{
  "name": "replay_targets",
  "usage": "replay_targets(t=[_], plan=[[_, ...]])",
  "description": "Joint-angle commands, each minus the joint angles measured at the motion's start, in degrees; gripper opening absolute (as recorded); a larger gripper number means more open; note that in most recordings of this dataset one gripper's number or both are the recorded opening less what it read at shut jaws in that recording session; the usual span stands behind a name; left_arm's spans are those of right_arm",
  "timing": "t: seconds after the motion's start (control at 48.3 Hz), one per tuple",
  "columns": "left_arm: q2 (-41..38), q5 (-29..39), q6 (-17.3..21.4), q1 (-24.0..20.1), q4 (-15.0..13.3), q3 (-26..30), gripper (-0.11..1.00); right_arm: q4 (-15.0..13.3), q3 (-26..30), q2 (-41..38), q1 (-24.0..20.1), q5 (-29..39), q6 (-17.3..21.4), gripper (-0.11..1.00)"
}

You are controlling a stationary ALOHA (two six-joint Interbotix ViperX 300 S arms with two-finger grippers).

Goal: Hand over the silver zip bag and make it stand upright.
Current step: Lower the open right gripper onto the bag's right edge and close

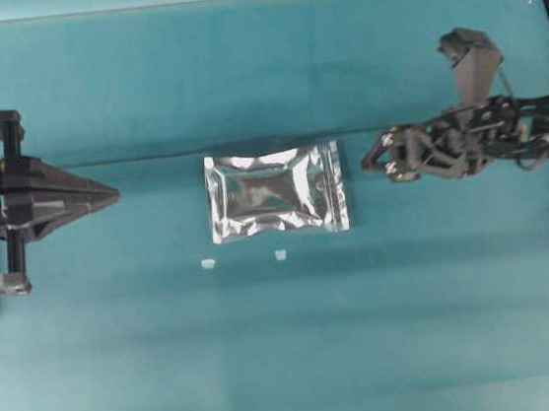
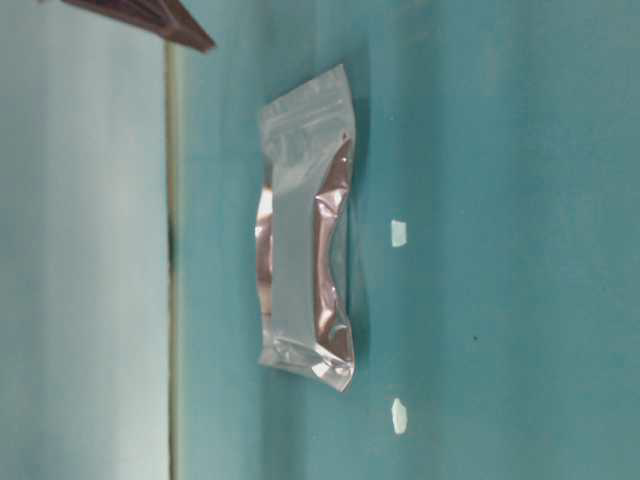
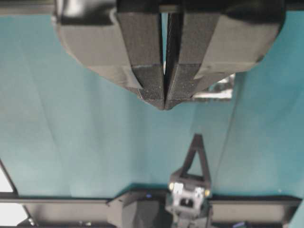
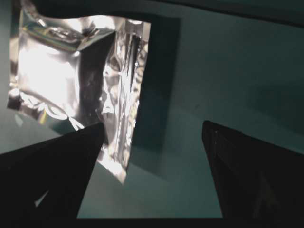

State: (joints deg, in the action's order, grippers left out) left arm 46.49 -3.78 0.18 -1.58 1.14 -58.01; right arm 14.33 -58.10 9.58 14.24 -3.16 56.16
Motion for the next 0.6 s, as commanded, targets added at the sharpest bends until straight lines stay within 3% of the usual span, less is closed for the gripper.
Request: replay_targets(t=[0.0, 0.186, 0.31, 0.476, 0.579], plan=[[-0.2, -0.3, 0.1, -0.1, 0.2, 1.4, 0.00, 0.2, 2.3, -2.2, -0.4, -1.2, 0.4, 0.92], [-0.2, -0.3, 0.1, -0.1, 0.2, 1.3, 0.00, 0.7, 6.1, -7.8, -1.5, -2.5, 0.6, 0.92], [-0.2, -0.3, 0.1, -0.1, 0.2, 1.2, 0.00, 3.2, 7.5, -10.0, -2.4, -2.6, 0.6, 0.92], [-0.1, -0.3, 0.1, -0.2, 0.1, 1.1, 0.00, 5.1, 5.9, -10.3, -3.4, -7.1, 2.0, 0.92], [0.0, -0.3, 0.1, -0.1, 0.2, 1.1, 0.00, 5.1, 3.3, -9.7, -3.6, -11.0, 5.4, 0.92]])
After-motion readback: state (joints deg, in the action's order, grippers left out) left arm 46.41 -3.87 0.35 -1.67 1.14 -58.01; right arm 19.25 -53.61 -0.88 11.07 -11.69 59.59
